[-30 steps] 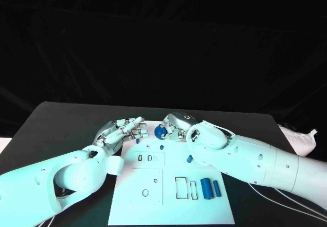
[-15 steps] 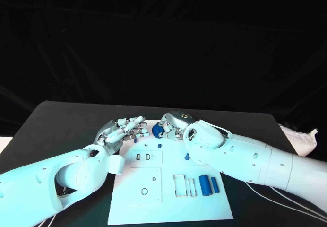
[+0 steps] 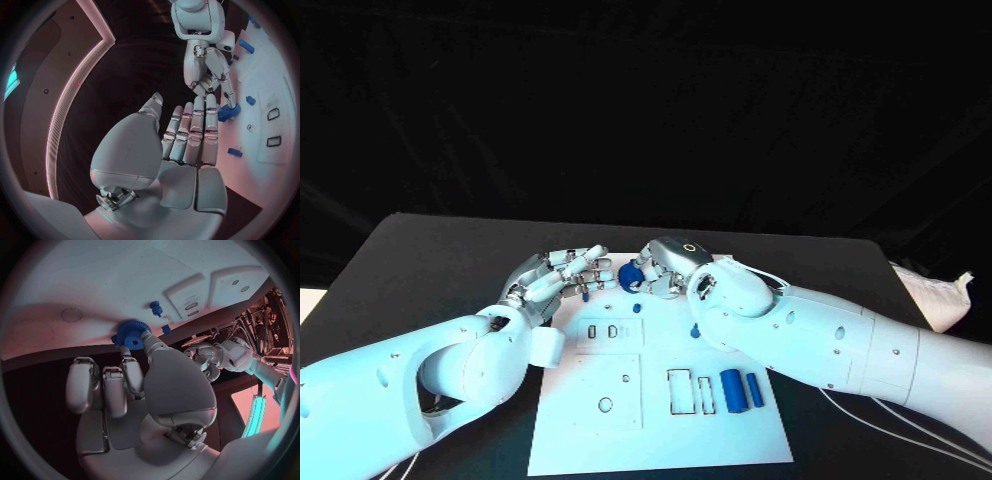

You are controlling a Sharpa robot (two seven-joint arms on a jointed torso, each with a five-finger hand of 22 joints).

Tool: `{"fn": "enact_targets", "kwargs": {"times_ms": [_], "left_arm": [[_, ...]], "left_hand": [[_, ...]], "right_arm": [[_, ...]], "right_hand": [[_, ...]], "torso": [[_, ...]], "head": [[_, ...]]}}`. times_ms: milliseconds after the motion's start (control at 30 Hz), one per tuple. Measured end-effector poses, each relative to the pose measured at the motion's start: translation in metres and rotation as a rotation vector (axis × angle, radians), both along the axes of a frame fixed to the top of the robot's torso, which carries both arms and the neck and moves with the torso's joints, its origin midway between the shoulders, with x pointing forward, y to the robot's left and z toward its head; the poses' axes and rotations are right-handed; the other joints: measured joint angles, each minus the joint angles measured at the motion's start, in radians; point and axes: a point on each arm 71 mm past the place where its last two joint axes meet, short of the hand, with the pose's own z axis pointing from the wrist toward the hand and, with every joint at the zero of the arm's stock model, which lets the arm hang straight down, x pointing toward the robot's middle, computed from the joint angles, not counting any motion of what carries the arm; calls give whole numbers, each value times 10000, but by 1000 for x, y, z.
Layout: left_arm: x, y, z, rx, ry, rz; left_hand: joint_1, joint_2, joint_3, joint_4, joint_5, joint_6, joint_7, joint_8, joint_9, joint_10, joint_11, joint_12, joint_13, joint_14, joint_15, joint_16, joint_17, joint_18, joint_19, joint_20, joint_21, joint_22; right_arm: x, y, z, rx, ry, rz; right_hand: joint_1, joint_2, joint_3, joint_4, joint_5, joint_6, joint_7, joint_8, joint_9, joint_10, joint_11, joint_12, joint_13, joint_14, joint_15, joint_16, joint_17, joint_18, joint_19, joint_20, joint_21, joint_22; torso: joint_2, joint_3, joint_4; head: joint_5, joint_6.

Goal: Assemble the parts on the task board

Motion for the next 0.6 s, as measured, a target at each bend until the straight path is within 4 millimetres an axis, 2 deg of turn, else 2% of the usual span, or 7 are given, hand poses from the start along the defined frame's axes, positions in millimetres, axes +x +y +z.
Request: {"fn": "enact_targets", "kwargs": {"times_ms": [333, 533, 600], "left_arm": [[0, 0, 0, 1, 1, 2], [0, 0, 0, 1, 1, 3], [0, 0, 0, 2, 1, 3]], "left_hand": [[0, 0, 0, 0, 0, 0, 0, 0, 0, 0, 0, 0, 0, 0, 0, 0, -1, -1, 0, 0, 0, 1], [0, 0, 0, 0, 0, 0, 0, 0, 0, 0, 0, 0, 0, 0, 0, 0, -1, 0, 0, 0, 0, 1], [0, 0, 0, 0, 0, 0, 0, 0, 0, 0, 0, 0, 0, 0, 0, 0, -2, 0, 0, 0, 0, 1]], "right_arm": [[-4, 4, 1, 211, -155, 187], [-3, 7, 1, 210, -141, 217], [-3, 7, 1, 182, -118, 200]], "right_hand": [[15, -4, 35, -36, 129, 122, -47, -10, 47, 38, -38, 78, -2, 0, 0, 37, -1, 0, 0, 0, 29, 79], [92, -7, 16, -72, 63, 121, -46, -12, 47, 37, -38, 18, -2, 0, -1, 39, -2, 0, 0, -1, 29, 92], [92, -7, 16, -72, -7, 29, 38, -10, 34, 33, -34, -97, -3, 0, -1, 39, -2, 1, 0, 0, 29, 86]], "torso": [[0, 0, 4], [-1, -7, 5], [-2, -8, 5]], "head": [[9, 0], [11, -8], [11, -14]]}}
